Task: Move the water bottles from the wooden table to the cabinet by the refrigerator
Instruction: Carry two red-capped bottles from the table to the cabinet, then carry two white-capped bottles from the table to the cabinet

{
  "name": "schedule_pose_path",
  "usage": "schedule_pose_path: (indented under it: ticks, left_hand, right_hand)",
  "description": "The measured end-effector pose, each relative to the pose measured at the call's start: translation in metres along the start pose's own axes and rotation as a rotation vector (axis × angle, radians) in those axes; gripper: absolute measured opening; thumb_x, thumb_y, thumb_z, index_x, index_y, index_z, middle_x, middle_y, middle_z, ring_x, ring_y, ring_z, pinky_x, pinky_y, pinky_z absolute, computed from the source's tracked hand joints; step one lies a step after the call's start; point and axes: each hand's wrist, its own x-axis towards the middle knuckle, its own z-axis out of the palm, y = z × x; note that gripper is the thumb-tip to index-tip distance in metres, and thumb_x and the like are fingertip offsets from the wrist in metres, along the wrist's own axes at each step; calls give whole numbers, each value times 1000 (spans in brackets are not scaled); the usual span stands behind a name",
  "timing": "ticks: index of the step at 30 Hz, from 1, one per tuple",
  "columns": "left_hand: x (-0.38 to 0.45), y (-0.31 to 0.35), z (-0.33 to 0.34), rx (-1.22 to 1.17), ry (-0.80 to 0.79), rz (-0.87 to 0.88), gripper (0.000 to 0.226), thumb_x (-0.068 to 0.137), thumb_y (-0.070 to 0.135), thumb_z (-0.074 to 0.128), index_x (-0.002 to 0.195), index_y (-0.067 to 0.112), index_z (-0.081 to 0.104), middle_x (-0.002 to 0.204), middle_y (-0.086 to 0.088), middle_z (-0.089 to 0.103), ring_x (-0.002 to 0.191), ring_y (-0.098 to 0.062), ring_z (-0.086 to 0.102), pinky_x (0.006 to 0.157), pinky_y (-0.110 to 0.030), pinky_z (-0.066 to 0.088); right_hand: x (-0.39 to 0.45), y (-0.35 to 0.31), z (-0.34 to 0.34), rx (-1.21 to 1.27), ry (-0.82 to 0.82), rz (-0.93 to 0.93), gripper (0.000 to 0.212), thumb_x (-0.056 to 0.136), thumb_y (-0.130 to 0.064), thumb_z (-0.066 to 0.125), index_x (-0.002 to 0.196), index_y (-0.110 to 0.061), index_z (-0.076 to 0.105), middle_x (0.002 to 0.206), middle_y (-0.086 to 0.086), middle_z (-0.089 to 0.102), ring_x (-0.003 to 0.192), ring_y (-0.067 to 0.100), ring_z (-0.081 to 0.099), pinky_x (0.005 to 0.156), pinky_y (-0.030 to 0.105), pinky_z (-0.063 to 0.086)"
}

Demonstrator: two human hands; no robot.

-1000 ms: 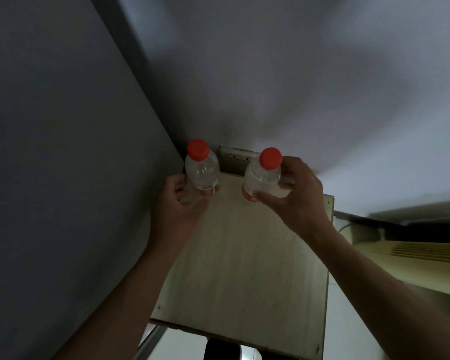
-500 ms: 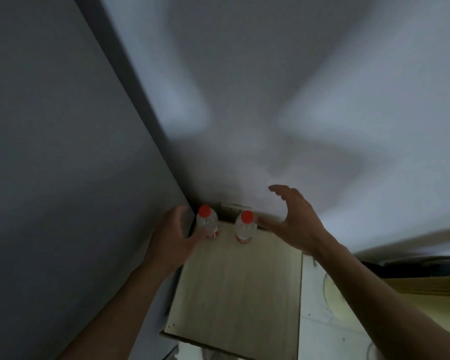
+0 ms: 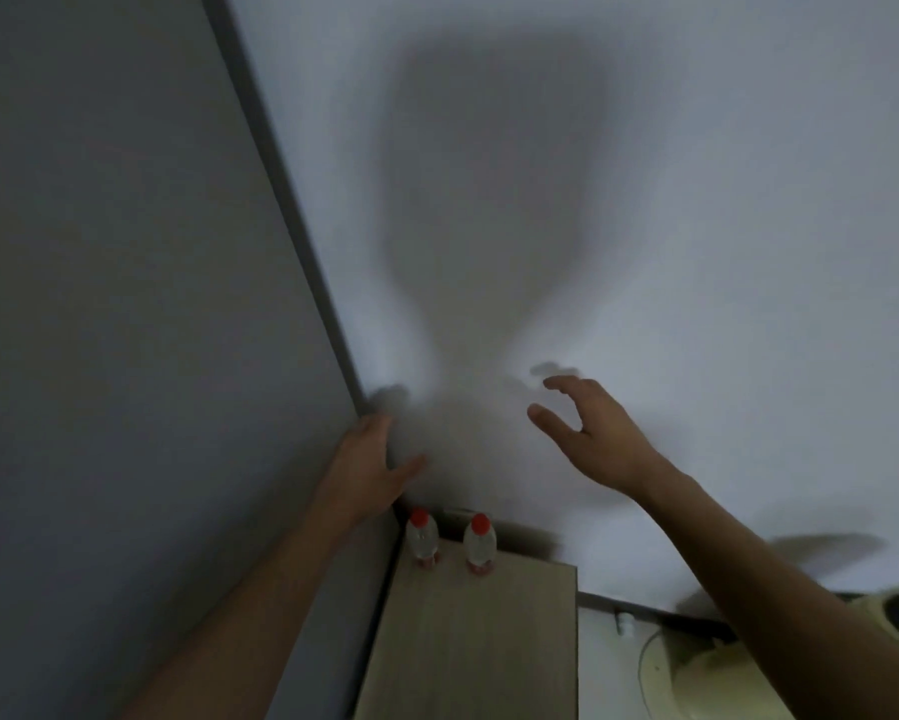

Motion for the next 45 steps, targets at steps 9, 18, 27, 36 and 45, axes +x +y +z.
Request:
schedule_pose_path:
  ticks: [9,18,27,36,45]
  left_hand:
    - [-9,46,-18,4,50,77,69,88,57,62,142,18,44,145,-5,47,135,-24,42,112,-33,34]
    - [-1,91,9,100,-10,188,73,90,62,56,147,20,39,150,-1,42,136,-20,40,111,-34,37]
    - [10,150,49,31,-147,454,68,92,63,51,144,20,45,148,-1,44,134,-18,41,109,-32,36]
    - [-22,232,86,16,-350,814,67,92,65,46,143,22,42,147,3,44,131,-18,43,106,-37,40]
    - [-134,324,136,45,-490,1088,65,93,62,48,144,22,41,148,3,44,132,-17,43,106,-33,41]
  right_hand:
    - [-8,3,-39,-73,32,-36,66,92,-61,45,143,-19,44,146,5,47,134,22,44,110,36,36]
    - [-32,38,-69,-53,65,-19,80,79,-78,39,142,-29,42,147,-3,44,136,17,40,113,40,35]
    - [-108,65,-102,-99,249,192,82,78,-80,37,141,-28,44,146,-4,46,135,16,41,112,37,36]
    - [-258,55,-123,-216,498,553,76,84,-75,38,143,-26,42,144,0,49,135,19,41,109,37,35]
    - [-416,55,-134,-188,759,758,72,84,-69,42,139,-23,46,141,5,49,124,20,50,104,34,41]
